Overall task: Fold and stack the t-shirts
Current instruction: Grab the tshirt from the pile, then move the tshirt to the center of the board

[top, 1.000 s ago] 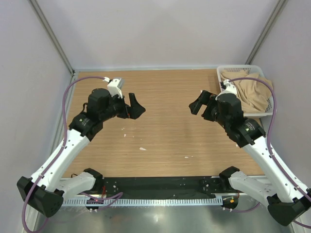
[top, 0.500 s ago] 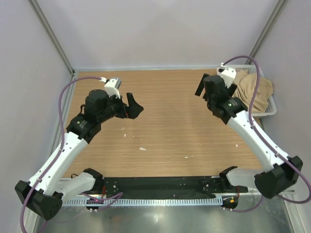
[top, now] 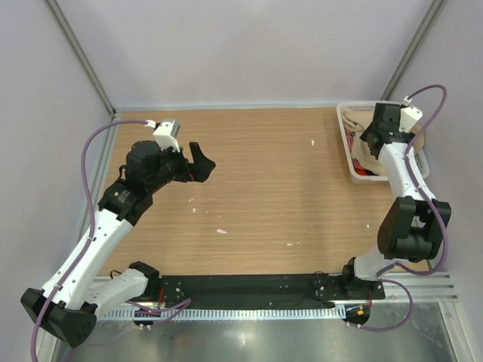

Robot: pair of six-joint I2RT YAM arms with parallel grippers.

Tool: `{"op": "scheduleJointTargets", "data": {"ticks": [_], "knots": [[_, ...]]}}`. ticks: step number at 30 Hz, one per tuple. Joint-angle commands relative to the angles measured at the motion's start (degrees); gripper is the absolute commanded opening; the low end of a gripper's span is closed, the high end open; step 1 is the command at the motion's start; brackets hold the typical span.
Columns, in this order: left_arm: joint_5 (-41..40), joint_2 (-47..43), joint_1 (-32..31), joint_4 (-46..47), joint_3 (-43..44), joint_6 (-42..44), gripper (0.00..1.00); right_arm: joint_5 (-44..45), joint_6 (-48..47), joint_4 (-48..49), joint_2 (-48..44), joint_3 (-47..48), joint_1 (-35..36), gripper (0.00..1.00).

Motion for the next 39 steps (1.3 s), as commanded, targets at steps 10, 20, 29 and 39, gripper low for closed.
{"op": "scheduleJointTargets", "data": {"ticks": [10,20,29,39], "knots": [[0.3,0.8,0.4,1.1,0.9,0.4,1.00,-19.3,-2.4,9.7,10.4,2.3,-10.4,0.52],[0.2,1.2,0.6,1.3,0.5,0.3,1.00,-25.7,-4.8,3.9,4.7,15.3,-10.4,0.01],[-5.8,0.3,2.3,0.9,0.4,-2.7,1.00,-40.7,2.4,-1.4,-3.2,34.8,-0.5,0.01],[-12.6,0.4,2.9,-7.0,3.9,-5.5,1.00,-50.0,13.9,9.1,-12.0,6.4,16.6,0.03]]}}
